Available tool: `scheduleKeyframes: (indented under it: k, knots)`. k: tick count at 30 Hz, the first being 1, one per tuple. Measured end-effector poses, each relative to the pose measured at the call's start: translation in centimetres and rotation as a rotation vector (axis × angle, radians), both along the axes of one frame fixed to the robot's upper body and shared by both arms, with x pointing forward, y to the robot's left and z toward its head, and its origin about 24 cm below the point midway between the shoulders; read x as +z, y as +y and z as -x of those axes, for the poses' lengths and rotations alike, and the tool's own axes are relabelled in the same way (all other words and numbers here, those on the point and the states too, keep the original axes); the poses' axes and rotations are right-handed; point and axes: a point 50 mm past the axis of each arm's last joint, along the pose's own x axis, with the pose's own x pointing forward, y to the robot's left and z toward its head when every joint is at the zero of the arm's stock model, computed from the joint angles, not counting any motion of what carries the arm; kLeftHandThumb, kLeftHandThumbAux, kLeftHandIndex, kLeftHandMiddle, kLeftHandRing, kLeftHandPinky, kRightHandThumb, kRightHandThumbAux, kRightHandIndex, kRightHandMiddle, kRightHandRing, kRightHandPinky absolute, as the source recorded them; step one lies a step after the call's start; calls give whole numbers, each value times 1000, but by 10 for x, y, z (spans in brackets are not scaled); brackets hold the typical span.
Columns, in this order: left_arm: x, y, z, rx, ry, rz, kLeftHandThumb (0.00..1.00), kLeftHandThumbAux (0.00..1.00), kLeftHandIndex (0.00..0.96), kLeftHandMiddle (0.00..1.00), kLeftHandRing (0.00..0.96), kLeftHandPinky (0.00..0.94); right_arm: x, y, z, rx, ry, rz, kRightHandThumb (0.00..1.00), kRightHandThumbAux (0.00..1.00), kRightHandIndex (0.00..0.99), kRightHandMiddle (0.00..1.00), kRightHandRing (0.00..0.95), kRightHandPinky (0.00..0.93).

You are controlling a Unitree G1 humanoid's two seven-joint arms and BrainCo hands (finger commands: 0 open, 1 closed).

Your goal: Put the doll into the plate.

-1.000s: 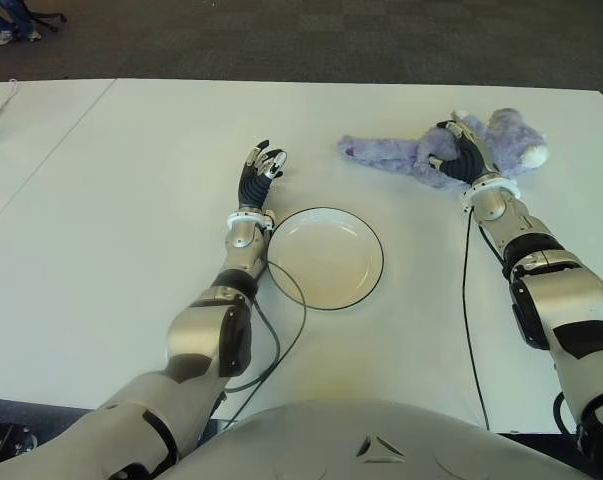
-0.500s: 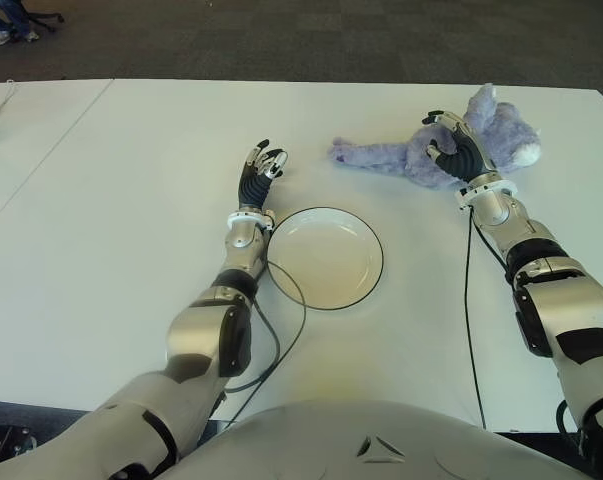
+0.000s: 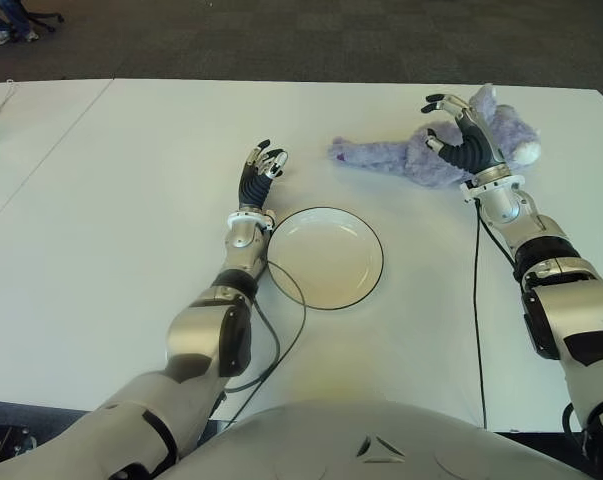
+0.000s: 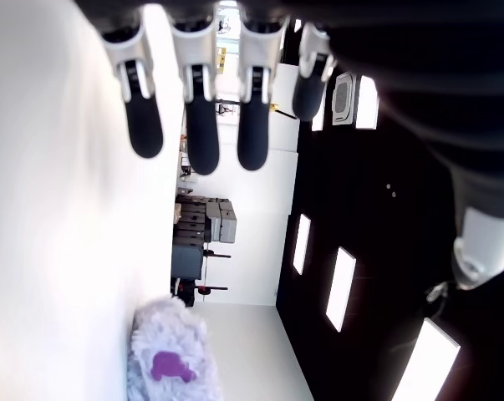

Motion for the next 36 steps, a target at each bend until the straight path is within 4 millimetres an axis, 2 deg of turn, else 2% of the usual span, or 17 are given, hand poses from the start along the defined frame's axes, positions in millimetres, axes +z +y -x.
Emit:
scheduleKeyframes:
  k: [9, 29, 30, 32, 33, 34, 35, 36]
  knots:
    - [0, 0, 0, 0, 0, 0, 0, 511, 145, 263, 275, 285, 7, 0, 1, 30, -26, -9, 697, 722, 437, 882, 874, 846]
    - [0, 0, 0, 2, 0, 2, 0, 529, 139, 254, 266, 254, 7, -1, 2, 35, -29, -8, 698, 720, 437, 881, 877, 842]
    - [0, 0, 0, 2, 0, 2, 0, 530, 138, 258, 267, 253, 7, -1, 2, 35, -29, -8, 696, 720, 437, 847, 835, 779]
    - [0, 0, 0, 1, 0, 1, 0, 531, 138, 259, 267, 253, 7, 0, 2, 35, -32, -6, 695, 720, 437, 836, 823, 760]
    - [0, 0, 0, 1, 0, 1, 0, 530, 137, 258, 268, 264, 7, 0, 2, 35, -33, -4, 237, 641, 384, 531, 509, 473]
    - [0, 0, 0, 1, 0, 1, 0, 530, 137, 258, 268, 266, 7, -1, 1, 29, -25, 2, 153, 629, 375, 479, 454, 424]
    - [0, 0, 0, 1, 0, 1, 0, 531, 137, 259, 271, 275, 6, -1, 0, 21, -16, 9, 52, 591, 297, 332, 293, 265]
    - [0, 0, 0, 1, 0, 0, 0, 531, 138, 260, 271, 277, 6, -3, -2, 6, 1, 22, 24, 582, 277, 295, 252, 225]
